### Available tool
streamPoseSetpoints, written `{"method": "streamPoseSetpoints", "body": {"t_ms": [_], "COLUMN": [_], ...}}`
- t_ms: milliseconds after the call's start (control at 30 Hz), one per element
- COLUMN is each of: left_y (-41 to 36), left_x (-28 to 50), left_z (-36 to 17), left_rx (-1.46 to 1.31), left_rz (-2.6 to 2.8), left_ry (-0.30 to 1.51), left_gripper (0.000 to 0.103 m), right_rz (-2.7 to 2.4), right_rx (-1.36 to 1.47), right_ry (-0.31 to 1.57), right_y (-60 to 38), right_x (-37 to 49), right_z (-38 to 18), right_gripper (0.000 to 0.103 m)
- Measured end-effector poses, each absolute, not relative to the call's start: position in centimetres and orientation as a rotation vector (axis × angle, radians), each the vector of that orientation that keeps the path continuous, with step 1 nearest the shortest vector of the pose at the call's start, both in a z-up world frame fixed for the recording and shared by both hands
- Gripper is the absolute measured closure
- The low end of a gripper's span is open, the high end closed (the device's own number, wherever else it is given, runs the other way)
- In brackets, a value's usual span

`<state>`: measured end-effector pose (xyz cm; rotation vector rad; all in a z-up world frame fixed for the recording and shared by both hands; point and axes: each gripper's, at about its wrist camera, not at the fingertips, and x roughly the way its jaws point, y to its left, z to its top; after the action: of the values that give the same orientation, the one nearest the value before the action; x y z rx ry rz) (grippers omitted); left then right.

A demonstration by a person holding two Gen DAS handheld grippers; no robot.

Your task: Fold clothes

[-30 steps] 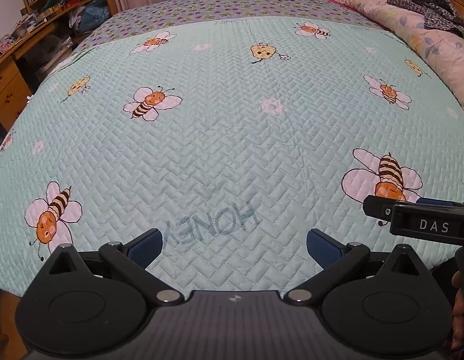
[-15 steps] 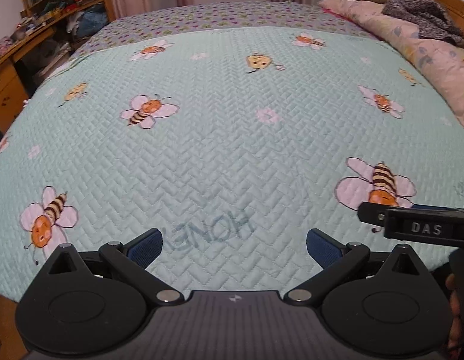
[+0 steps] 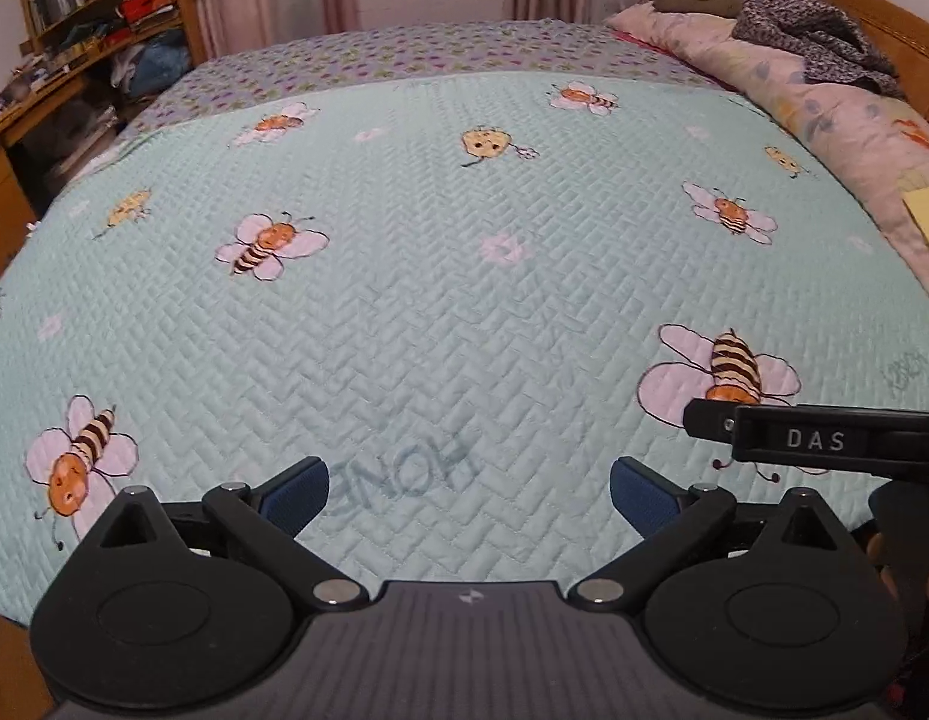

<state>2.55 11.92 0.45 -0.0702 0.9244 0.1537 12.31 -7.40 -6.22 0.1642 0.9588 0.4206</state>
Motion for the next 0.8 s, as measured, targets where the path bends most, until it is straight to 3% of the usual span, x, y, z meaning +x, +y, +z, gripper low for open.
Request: {"method": "streamPoseSetpoints", "body": {"t_ms": [800], "left_y": [11.22], "left_x": [1.95], "left_z": [1.20], "left_rx": [-0.038], "left_rz": [0.150], "left_ry": [0.877], "left_gripper": [0.001], "right_rz": [0.420], "right_rx": [0.168], "right_ry": [0.957], "right_y": [-7.58], "right_x": [12.27], "right_z": [-6.29], "right_gripper": [0.005]}}
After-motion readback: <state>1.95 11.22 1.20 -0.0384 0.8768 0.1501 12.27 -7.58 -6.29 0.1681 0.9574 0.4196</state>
